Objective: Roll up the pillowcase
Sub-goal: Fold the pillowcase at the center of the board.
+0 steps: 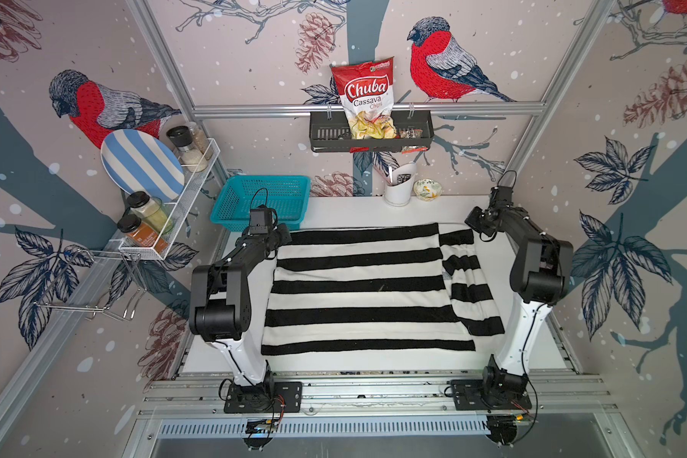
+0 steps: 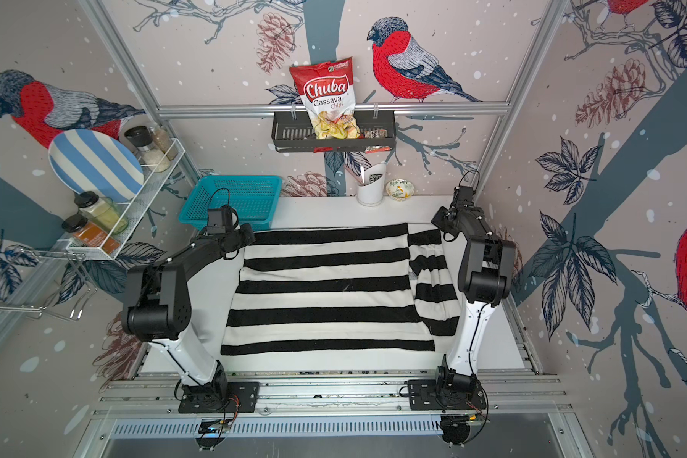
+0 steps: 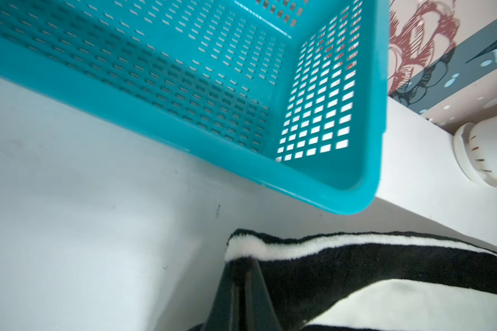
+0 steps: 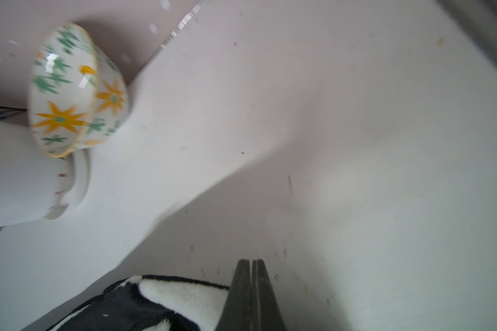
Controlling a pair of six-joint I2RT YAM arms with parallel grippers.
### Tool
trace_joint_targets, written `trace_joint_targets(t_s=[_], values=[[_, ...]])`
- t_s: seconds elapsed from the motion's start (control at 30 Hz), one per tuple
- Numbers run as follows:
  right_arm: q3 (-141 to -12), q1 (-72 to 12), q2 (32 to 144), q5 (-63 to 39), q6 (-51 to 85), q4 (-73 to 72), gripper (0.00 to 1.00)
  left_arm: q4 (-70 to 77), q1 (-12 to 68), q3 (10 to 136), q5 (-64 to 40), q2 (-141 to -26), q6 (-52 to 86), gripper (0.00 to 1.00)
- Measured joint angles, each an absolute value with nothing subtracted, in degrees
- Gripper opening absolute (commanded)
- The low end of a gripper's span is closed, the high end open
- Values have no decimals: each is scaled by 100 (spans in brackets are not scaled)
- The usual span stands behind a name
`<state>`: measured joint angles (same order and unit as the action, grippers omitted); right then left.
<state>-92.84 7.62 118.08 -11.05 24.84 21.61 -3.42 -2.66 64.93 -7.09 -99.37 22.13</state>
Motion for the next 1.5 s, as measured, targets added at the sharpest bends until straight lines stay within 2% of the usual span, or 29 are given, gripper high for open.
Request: trace_joint_targets(t_s=[0.23,0.4,0.53,0.73,1.0,1.17,1.5], values=[[-7603,790,10099,-1096,2517,766,0,-268,-266,6058,-530,-8879,2206,0],[-6869,770,9535,-1098,2421,-314,0,-16,-266,6289,-499,-8803,2198,0],[-7028,722,9625,-1127,2296,-781,0,108,-266,6960,-591,-9203,2134,0],[-7953,751,10245,-1278,1986,-926,0,152,-266,7920,-628,-9939,2021,0],[-8580,814,10656,-1393,1745,-805,0,183,-266,8536,-749,-10473,1942,0],[-7909,812,10156,-1358,1686,-819,0,193,-266,8287,-740,-10280,1931,0],[-6077,888,8779,-661,2029,-1033,0,301,-272,6689,-373,-9146,1968,0]])
